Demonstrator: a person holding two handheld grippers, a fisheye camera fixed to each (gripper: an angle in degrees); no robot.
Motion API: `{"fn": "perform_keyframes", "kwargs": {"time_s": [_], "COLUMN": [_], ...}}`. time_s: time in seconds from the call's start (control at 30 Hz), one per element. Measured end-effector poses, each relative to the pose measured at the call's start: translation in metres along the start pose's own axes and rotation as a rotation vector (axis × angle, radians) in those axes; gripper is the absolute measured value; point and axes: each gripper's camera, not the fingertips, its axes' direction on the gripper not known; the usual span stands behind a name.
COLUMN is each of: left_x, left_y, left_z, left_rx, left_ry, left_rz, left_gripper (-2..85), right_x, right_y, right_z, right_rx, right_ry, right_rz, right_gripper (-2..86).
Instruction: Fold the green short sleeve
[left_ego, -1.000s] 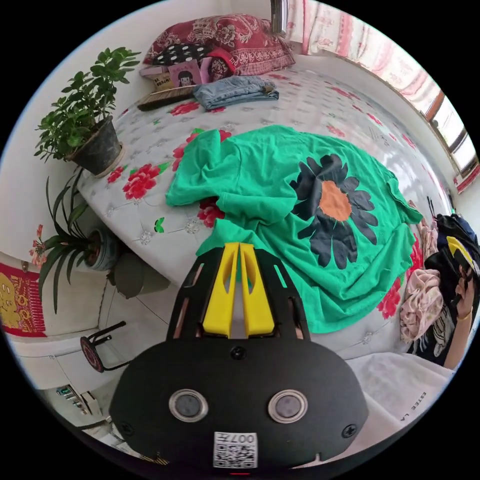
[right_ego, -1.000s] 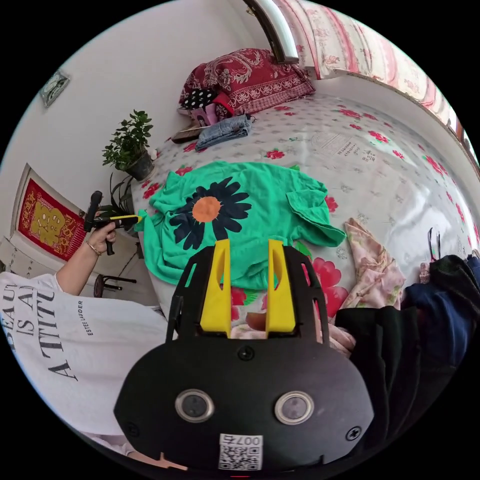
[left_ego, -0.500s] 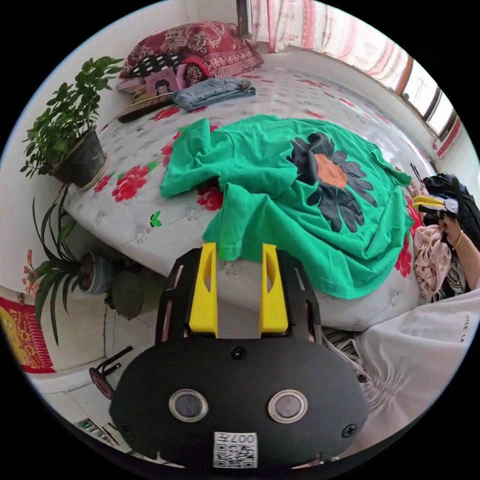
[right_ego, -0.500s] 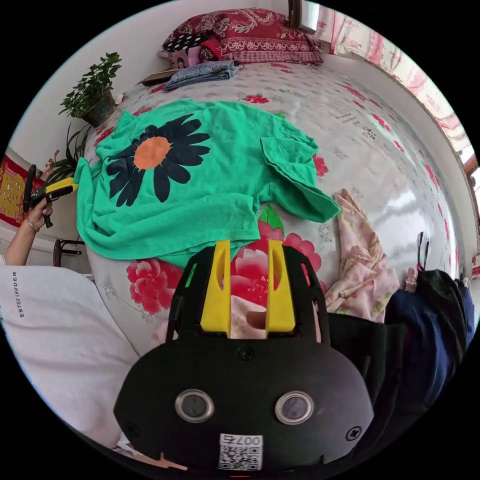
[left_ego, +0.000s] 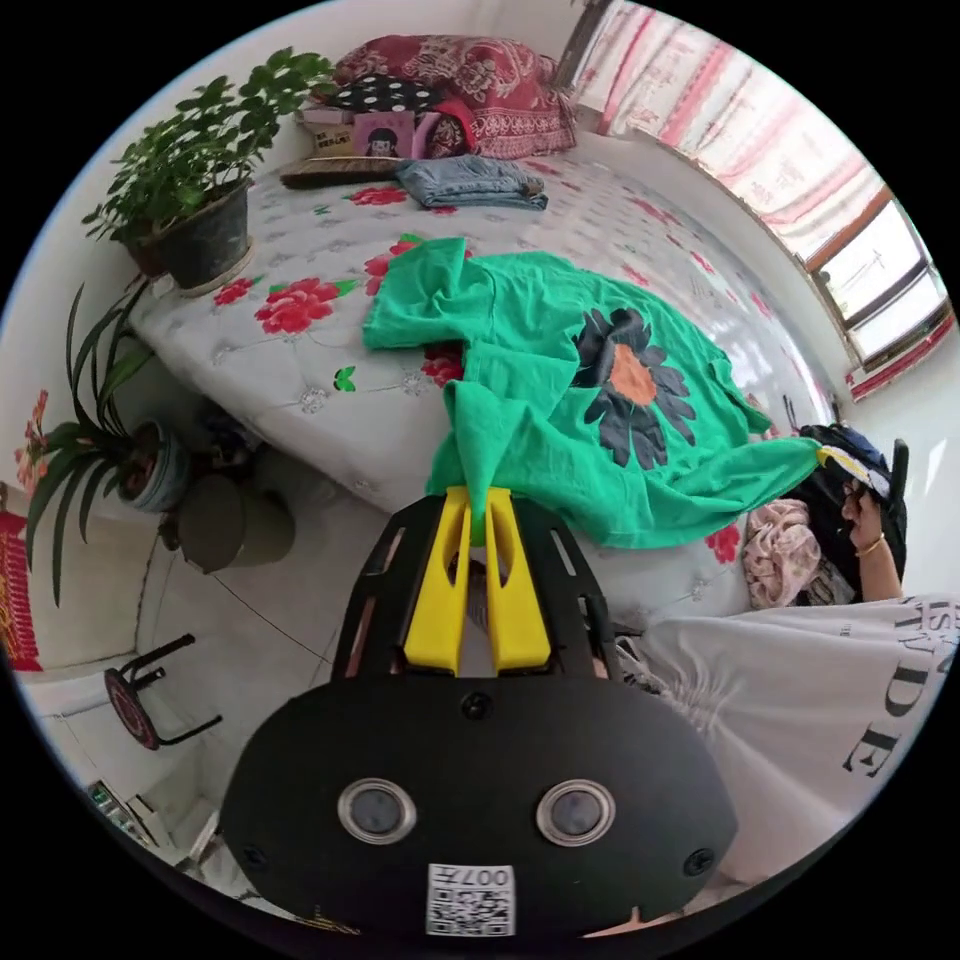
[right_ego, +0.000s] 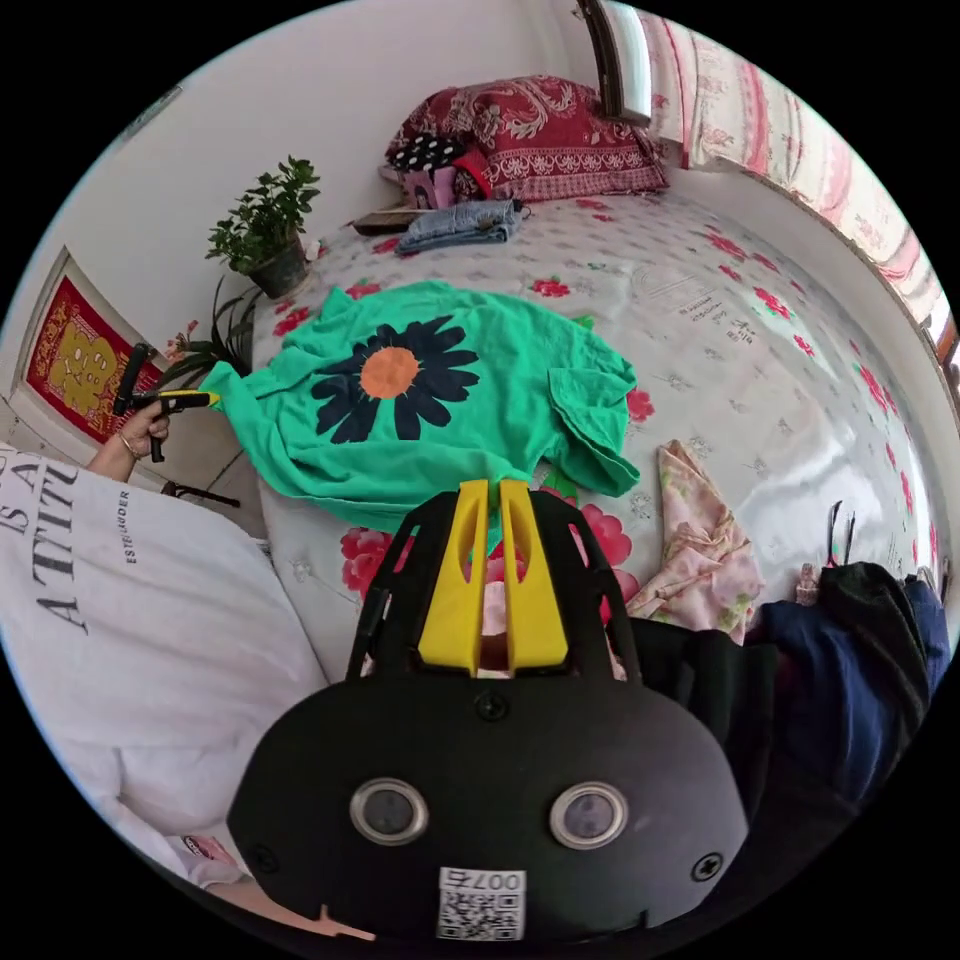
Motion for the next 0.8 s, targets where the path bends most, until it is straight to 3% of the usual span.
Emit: {"fn": "perform_keyframes", "kwargs": {"time_s": [0.17, 0.3, 0.6, 0.73, 0.8], "left_x": [0.003, 0.009, -0.02, -0.031, -0.04], "left_y": [0.033, 0.047, 0.051, -0.038, -0.094], "left_z": [-0.105, -0.146, -0.118, -0.081, -0.075], "left_rx": [0.108, 0.074, 0.007, -0.006, 0.018], "left_ry": [0.116, 0.086, 0.219, 0.221, 0.286], "left_rz": [-0.015, 0.035, -0.124, -0.164, -0.234], "left_gripper": [-0.8, -0.9, -0.9, -0.9, -0.9], "right_x": [-0.02, -0.034, -0.011, 0.023, 0.038], "right_y": [0.026, 0.045, 0.042, -0.024, -0.101], "right_z": [-0.113, -0.158, -0.1, -0.057, -0.046], "right_rx": [0.158, 0.1, -0.223, -0.321, -0.305], "right_ry": [-0.022, -0.026, -0.13, -0.152, -0.05], "right_rz": [0.0, 0.011, 0.129, 0.148, 0.118], "right_gripper": [0.0, 0.0, 0.1, 0.0, -0.1]}}
